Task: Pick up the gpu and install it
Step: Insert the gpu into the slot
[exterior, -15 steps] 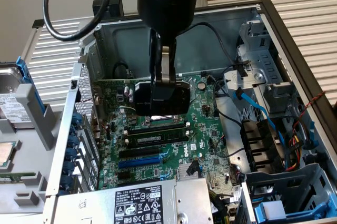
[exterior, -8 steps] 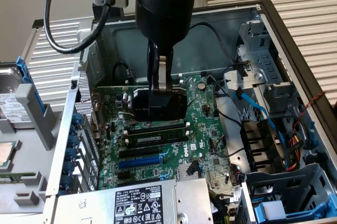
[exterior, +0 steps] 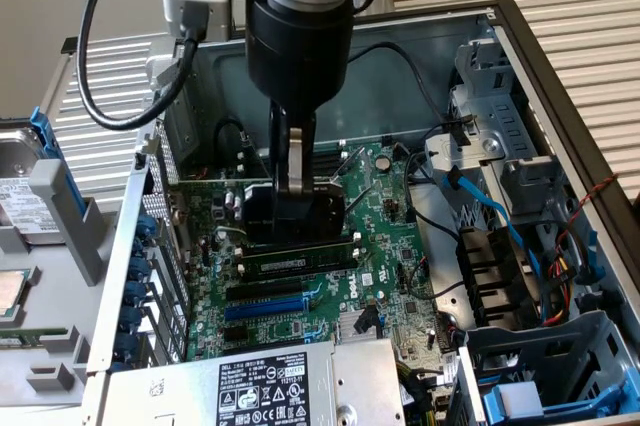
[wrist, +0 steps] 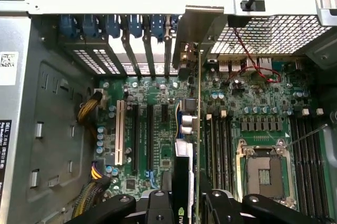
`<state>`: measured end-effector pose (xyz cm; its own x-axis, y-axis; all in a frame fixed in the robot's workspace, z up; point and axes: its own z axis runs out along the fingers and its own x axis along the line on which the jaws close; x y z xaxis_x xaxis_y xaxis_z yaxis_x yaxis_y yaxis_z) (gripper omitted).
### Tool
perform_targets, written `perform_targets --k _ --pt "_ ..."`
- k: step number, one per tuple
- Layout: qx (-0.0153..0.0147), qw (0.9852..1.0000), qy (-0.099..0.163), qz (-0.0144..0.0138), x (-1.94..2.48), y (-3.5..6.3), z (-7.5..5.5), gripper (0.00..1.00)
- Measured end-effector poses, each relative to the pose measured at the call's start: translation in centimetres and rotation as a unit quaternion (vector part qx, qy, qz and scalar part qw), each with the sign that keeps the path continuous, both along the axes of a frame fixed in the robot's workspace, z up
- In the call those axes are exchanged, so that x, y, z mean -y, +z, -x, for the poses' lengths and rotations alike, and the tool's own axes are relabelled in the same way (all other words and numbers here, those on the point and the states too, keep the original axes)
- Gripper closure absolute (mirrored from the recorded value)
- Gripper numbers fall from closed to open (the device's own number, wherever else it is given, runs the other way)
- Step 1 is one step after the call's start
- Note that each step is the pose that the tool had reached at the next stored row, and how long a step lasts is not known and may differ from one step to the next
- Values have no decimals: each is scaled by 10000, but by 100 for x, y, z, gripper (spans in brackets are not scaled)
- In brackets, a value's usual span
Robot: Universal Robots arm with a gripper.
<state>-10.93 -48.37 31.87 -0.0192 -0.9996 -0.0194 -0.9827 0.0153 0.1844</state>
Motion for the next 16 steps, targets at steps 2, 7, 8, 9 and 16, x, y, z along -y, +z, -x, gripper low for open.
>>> perform_targets --k 2,7,8,9,16 --pt "11 10000 -1 1 0 -35 1 71" --pt "12 10000 1 1 0 -39 2 71" --pt "12 10000 5 0 0 -39 1 71" --pt "12 10000 6 1 0 -39 1 71" --pt "12 9996 271 -1 0 -40 1 71"
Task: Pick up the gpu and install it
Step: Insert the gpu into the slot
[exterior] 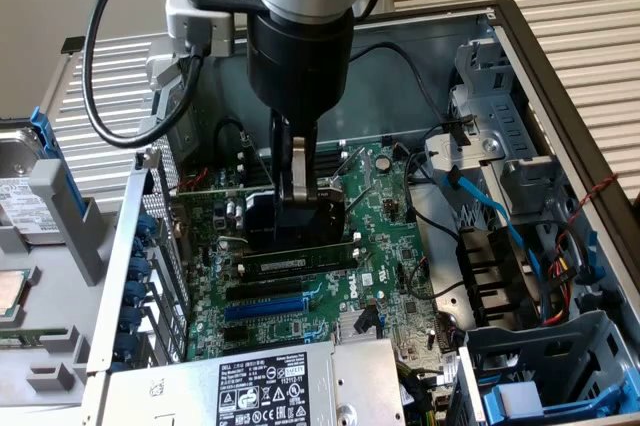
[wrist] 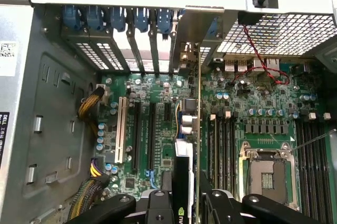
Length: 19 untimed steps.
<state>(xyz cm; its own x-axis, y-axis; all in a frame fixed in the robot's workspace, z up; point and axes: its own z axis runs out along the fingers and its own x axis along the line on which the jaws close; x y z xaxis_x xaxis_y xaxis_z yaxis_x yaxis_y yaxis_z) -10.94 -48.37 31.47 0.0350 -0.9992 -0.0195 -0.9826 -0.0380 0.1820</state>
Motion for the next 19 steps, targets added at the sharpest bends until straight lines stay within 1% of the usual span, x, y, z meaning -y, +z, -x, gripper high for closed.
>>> perform_targets --k 19 --pt "0 10000 79 0 -1 -2 -2 71"
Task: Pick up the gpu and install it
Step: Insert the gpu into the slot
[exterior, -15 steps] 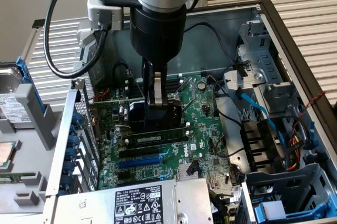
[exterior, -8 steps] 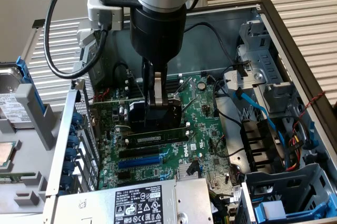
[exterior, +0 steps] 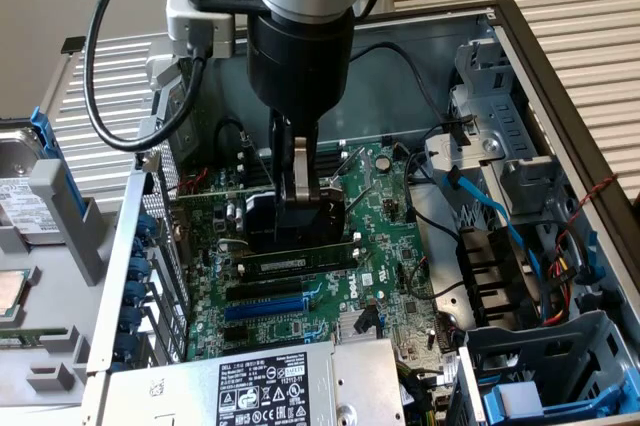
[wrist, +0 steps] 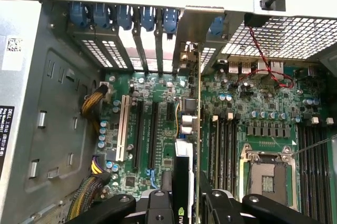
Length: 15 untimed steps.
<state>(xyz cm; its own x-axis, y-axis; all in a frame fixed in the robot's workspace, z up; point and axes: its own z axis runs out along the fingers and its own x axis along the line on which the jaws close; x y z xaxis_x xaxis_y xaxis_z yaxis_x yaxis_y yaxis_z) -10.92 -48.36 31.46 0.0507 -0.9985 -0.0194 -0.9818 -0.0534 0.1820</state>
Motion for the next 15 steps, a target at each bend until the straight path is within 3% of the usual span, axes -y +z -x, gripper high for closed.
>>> perform_targets --k 8,12,15 --pt "22 10000 1 -2 -3 -126 0 71" --pt "48 10000 2 -4 -3 -182 1 71" --pt "86 10000 2 -5 -10 -215 11 71"
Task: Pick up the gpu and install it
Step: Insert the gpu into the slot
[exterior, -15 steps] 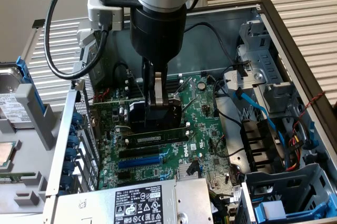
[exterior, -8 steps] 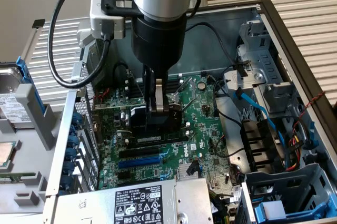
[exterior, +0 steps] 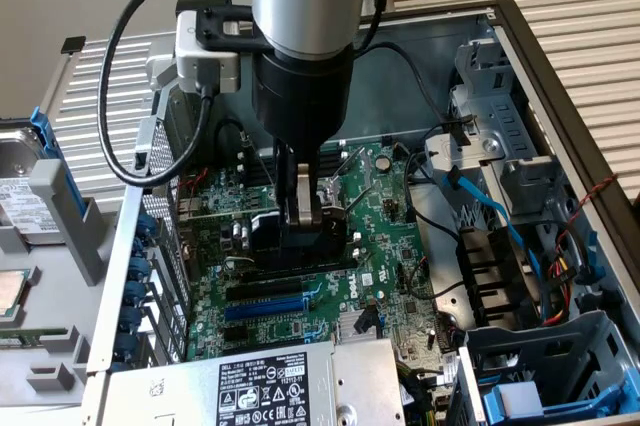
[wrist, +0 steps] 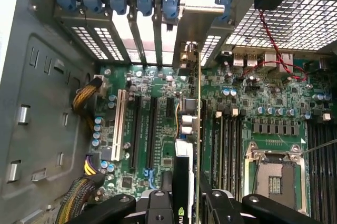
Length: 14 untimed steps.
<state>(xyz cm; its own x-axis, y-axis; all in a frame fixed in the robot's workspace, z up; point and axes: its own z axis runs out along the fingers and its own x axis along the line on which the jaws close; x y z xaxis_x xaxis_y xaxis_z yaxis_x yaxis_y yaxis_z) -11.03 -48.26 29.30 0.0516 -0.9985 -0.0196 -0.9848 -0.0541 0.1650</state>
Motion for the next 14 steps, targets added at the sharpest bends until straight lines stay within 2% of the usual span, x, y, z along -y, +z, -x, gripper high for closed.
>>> perform_targets --k 8,14 --pt "119 9999 2 -1 -49 -77 99 71" --pt "119 9999 2 0 -50 -77 100 71"
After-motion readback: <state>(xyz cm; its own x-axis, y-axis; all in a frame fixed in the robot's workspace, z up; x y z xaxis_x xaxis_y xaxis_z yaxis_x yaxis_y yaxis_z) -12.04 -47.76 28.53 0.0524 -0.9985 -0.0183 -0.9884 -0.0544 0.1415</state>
